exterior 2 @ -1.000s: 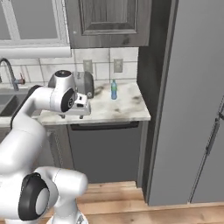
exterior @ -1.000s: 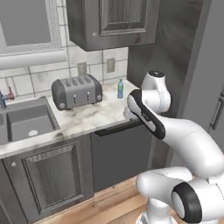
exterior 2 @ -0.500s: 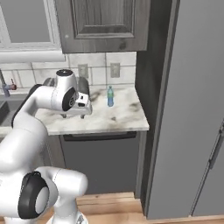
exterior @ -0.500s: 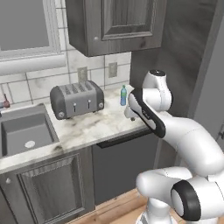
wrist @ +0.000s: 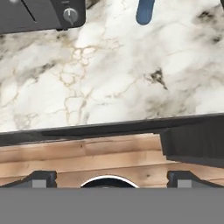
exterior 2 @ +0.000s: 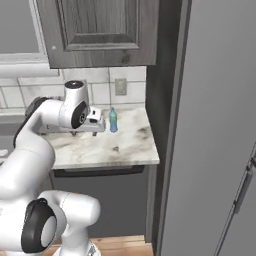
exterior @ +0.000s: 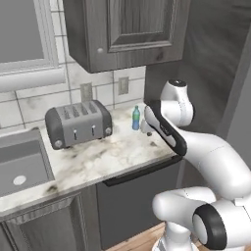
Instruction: Move the drinks to the dining counter.
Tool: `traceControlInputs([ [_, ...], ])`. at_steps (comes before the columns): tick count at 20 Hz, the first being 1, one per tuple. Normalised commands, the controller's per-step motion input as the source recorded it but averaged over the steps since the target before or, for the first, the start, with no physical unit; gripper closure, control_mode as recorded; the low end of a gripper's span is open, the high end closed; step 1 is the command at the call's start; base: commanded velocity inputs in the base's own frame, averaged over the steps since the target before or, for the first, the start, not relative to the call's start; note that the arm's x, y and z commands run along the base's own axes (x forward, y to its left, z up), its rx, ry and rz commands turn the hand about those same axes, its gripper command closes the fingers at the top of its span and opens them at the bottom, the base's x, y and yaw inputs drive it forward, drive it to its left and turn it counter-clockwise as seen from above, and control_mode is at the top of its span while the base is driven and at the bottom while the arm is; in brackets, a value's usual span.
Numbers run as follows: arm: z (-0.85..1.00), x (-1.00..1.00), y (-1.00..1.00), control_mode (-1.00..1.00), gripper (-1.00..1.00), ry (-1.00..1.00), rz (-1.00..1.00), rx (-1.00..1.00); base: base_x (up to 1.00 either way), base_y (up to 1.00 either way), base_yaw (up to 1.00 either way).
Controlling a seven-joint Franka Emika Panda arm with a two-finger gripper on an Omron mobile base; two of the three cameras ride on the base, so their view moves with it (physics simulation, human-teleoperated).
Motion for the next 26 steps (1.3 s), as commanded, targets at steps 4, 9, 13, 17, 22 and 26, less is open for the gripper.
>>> traceControlInputs([
  [4,0.0,0.0,0.0,1.0,-1.0,0.0,0.0,0.0,0.59,-0.2,0.04],
  [9,0.0,0.0,0.0,1.0,-1.0,0.0,0.0,0.0,0.42,-0.38,0.08],
  [13,0.0,0.0,0.0,1.0,-1.0,0.0,0.0,0.0,0.4,-0.33,0.09],
  [17,0.0,0.0,0.0,1.0,-1.0,0.0,0.0,0.0,0.31,-0.04,0.06],
  [22,0.0,0.0,0.0,1.0,-1.0,0.0,0.0,0.0,0.31,0.0,0.05],
  [26,0.0,0.0,0.0,1.0,-1.0,0.0,0.0,0.0,0.36,0.0,0.07],
])
